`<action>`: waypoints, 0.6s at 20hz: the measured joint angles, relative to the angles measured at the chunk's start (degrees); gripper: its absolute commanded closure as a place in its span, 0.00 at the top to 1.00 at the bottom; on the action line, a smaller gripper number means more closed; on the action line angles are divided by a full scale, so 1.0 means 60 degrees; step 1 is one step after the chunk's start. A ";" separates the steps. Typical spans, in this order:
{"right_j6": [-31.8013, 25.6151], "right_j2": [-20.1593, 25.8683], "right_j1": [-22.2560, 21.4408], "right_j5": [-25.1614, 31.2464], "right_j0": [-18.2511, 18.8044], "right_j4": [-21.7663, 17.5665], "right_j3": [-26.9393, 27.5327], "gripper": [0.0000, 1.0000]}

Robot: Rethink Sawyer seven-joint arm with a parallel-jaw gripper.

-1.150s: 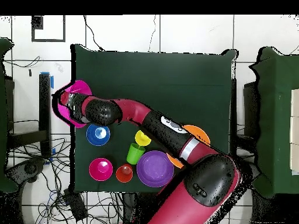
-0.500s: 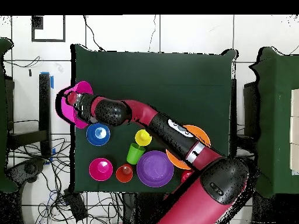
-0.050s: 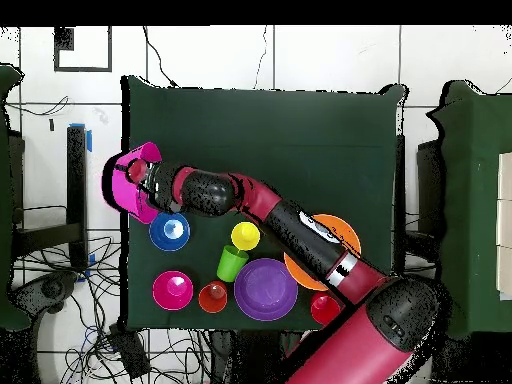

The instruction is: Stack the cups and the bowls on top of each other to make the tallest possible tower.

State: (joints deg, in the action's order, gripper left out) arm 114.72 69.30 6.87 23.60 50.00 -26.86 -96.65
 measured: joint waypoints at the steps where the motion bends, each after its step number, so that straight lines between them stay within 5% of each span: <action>1: -0.0154 0.0057 0.0113 0.0088 0.0111 -0.0002 -0.0012 0.00; 12: -0.2246 0.0432 0.1279 0.0910 0.1008 0.0000 -0.0041 0.00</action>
State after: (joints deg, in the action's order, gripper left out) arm 101.24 71.90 14.54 29.06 56.05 -26.86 -96.89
